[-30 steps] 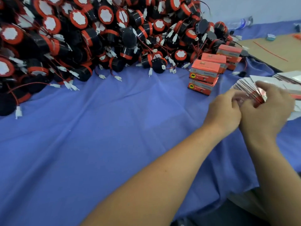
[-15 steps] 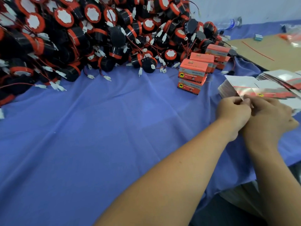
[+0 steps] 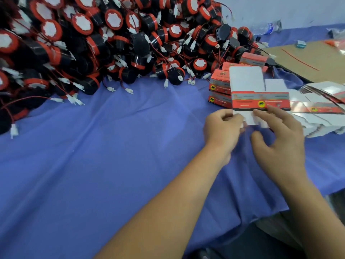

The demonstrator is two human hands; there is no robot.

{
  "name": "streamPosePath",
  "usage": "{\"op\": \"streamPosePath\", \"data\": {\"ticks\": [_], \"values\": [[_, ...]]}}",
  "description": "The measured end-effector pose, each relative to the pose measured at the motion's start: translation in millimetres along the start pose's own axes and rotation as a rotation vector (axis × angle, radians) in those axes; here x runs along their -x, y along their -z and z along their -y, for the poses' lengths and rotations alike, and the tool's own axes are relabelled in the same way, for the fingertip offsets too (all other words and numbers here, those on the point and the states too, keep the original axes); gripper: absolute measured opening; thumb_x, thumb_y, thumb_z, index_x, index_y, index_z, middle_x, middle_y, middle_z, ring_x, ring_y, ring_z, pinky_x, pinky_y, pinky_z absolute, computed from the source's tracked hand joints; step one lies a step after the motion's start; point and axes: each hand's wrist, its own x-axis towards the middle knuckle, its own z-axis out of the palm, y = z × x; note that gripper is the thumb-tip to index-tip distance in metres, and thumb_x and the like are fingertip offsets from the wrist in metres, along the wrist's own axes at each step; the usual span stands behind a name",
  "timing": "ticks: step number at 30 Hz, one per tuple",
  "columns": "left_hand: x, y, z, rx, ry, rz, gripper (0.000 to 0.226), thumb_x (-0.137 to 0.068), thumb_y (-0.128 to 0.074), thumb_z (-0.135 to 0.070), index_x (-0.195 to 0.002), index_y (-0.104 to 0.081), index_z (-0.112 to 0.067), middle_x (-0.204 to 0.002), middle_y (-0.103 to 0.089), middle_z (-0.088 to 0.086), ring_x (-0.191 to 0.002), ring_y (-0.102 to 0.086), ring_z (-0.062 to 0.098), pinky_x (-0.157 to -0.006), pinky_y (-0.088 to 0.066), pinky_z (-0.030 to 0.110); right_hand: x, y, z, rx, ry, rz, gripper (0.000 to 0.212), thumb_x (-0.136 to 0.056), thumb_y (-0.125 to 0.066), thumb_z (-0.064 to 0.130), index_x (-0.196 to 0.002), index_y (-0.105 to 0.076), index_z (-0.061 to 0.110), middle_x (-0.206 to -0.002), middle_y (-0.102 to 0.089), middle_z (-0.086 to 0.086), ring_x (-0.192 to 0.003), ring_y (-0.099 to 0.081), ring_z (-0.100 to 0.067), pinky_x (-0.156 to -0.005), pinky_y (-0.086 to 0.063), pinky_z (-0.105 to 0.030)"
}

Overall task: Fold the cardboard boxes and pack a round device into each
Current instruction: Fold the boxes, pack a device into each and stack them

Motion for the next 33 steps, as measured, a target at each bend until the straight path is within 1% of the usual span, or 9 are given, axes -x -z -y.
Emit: {"op": "streamPosePath", "data": {"ticks": [4, 7, 10, 12, 16, 21, 25, 27, 33], "values": [[29.7, 65.9, -19.5, -0.008, -0.085, -0.063, 0.032, -0.091, -0.061, 0.002, -0.116, -0.073, -0.013, -0.082, -0.075, 0.012, -0.077, -0.069, 0.017, -0.085, -0.063, 0.038, 2.0, -11.6, 23.4, -0.196, -0.102, 0.170, 0.058, -0.090, -0.075, 0.027, -0.145, -0.055, 0.028, -0.153, -0.044, 0.005, -0.148, -0.035, -0.012, -0.116, -0.031, -0.023], [53.3, 116.6, -29.1, -0.080, -0.147, -0.181, 0.039, -0.092, -0.060, 0.001, -0.106, -0.072, -0.034, -0.072, -0.072, 0.002, -0.076, -0.065, 0.018, -0.084, -0.061, 0.041, 12.5, -32.5, 54.6, -0.435, -0.078, 0.322, 0.067, -0.083, -0.082, 0.023, -0.140, -0.053, 0.043, -0.136, -0.056, 0.029, -0.129, -0.050, 0.010, -0.097, -0.038, -0.003], [75.8, 164.8, -34.9, -0.167, -0.173, -0.210, 0.051, -0.090, -0.057, 0.003, -0.109, -0.070, -0.042, -0.067, -0.068, -0.004, -0.066, -0.059, 0.012, -0.067, -0.058, 0.028, 28.6, -57.6, 83.7, -0.482, -0.018, 0.378, 0.074, -0.078, -0.087, 0.014, -0.142, -0.057, 0.034, -0.130, -0.061, 0.020, -0.121, -0.055, 0.011, -0.094, -0.040, -0.001], [89.0, 195.7, -37.7, -0.270, -0.190, -0.237, 0.055, -0.088, -0.055, 0.003, -0.112, -0.068, -0.045, -0.072, -0.071, -0.008, -0.065, -0.063, 0.009, -0.064, -0.056, 0.022, 38.6, -71.5, 103.4, -0.473, 0.037, 0.402, 0.073, -0.077, -0.087, 0.014, -0.138, -0.058, 0.041, -0.122, -0.062, 0.025, -0.114, -0.057, 0.010, -0.092, -0.040, -0.002], [117.0, 251.3, -44.8, -0.496, -0.159, -0.272, 0.057, -0.090, -0.050, -0.001, -0.119, -0.063, -0.049, -0.090, -0.075, -0.011, -0.079, -0.073, 0.009, -0.076, -0.062, 0.031, 57.8, -92.8, 138.7, -0.397, 0.171, 0.489, 0.060, -0.084, -0.081, 0.021, -0.134, -0.060, 0.046, -0.114, -0.063, 0.023, -0.111, -0.057, 0.002, -0.092, -0.044, -0.010], [145.9, 296.4, -47.4, -0.573, -0.177, -0.245, 0.054, -0.094, -0.043, -0.001, -0.125, -0.062, -0.041, -0.110, -0.073, -0.009, -0.099, -0.069, 0.019, -0.085, -0.061, 0.041, 83.7, -113.7, 171.2, -0.371, 0.241, 0.550, 0.046, -0.089, -0.076, 0.018, -0.130, -0.066, 0.037, -0.099, -0.056, 0.017, -0.097, -0.056, -0.001, -0.080, -0.039, -0.002], [159.2, 316.8, -42.8, -0.680, -0.239, -0.177, 0.065, -0.089, -0.050, 0.000, -0.134, -0.050, -0.046, -0.109, -0.066, -0.023, -0.090, -0.060, -0.004, -0.082, -0.052, 0.018, 97.2, -119.7, 179.3, -0.342, 0.277, 0.576, 0.046, -0.090, -0.075, 0.013, -0.133, -0.066, 0.026, -0.101, -0.055, 0.013, -0.094, -0.055, -0.003, -0.079, -0.042, -0.005], [162.2, 321.7, -37.4, -0.706, -0.227, -0.130, 0.071, -0.082, -0.056, -0.004, -0.134, -0.046, -0.052, -0.107, -0.066, -0.022, -0.083, -0.059, -0.001, -0.072, -0.053, 0.018, 98.1, -118.5, 178.8, -0.354, 0.283, 0.544, 0.047, -0.091, -0.073, 0.008, -0.134, -0.066, 0.025, -0.104, -0.053, 0.019, -0.097, -0.055, 0.001, -0.080, -0.042, -0.004], [160.8, 322.5, -19.9, -0.756, -0.401, -0.223, 0.077, -0.085, -0.069, -0.007, -0.141, -0.041, -0.051, -0.126, -0.064, -0.025, -0.115, -0.062, -0.001, -0.089, -0.049, 0.013, 101.2, -114.1, 177.5, -0.322, 0.347, 0.527, 0.050, -0.092, -0.068, 0.000, -0.138, -0.063, 0.020, -0.115, -0.053, 0.016, -0.101, -0.054, 0.001, -0.085, -0.040, -0.002]]}}
